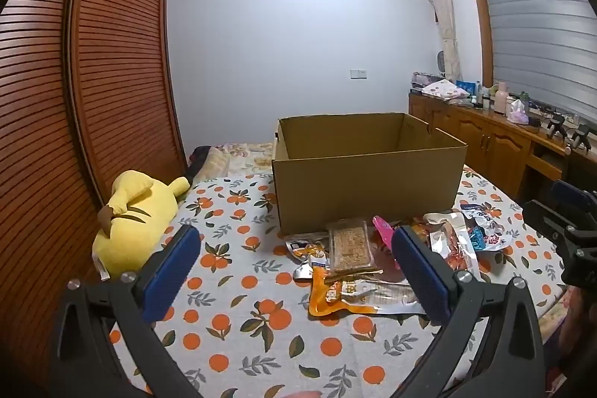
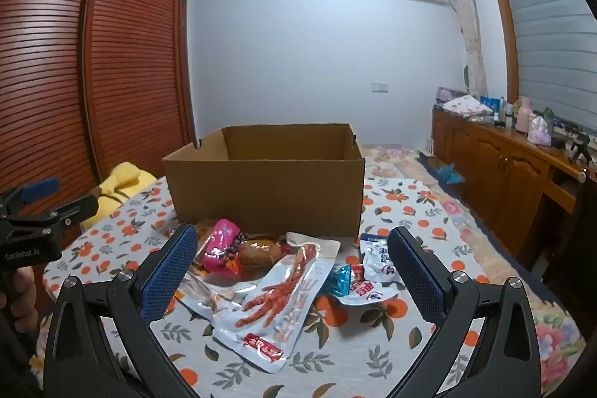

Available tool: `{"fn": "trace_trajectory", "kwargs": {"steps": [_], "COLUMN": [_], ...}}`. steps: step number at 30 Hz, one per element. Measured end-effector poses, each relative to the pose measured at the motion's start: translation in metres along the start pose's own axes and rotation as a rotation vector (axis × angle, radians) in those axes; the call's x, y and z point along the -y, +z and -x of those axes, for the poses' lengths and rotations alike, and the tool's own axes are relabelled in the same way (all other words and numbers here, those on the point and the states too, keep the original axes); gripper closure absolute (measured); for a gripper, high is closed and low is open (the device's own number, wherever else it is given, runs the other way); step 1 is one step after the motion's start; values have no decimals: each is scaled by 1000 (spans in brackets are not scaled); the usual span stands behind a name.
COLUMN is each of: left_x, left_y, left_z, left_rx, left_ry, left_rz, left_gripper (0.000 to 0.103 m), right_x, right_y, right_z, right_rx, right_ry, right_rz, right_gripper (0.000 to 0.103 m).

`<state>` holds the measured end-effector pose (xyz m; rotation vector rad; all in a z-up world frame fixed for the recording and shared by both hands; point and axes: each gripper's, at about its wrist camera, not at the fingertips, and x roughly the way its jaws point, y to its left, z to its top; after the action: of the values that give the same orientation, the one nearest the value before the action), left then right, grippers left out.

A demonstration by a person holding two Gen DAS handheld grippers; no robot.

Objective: Organize snacks

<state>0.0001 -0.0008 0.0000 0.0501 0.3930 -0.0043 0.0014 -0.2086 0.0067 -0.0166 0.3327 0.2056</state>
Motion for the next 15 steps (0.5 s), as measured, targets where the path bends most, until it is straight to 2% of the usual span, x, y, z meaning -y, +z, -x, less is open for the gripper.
{"fn": "trace_trajectory", "kwargs": {"steps": [1, 15], "left_x": [0, -4], "left_y": [0, -2], "left_z": [0, -2], "left_rx": [1, -1], "left_ry": [2, 6], "left_rz": [-3, 0], "left_gripper": [0, 0], "right_x": [-1, 0], "right_y": [0, 1], "right_z": [1, -1], "right_rx": [26, 10], "right_ry": [-6, -9], "right_rz": [17, 10], "right_gripper": [0, 0]}}
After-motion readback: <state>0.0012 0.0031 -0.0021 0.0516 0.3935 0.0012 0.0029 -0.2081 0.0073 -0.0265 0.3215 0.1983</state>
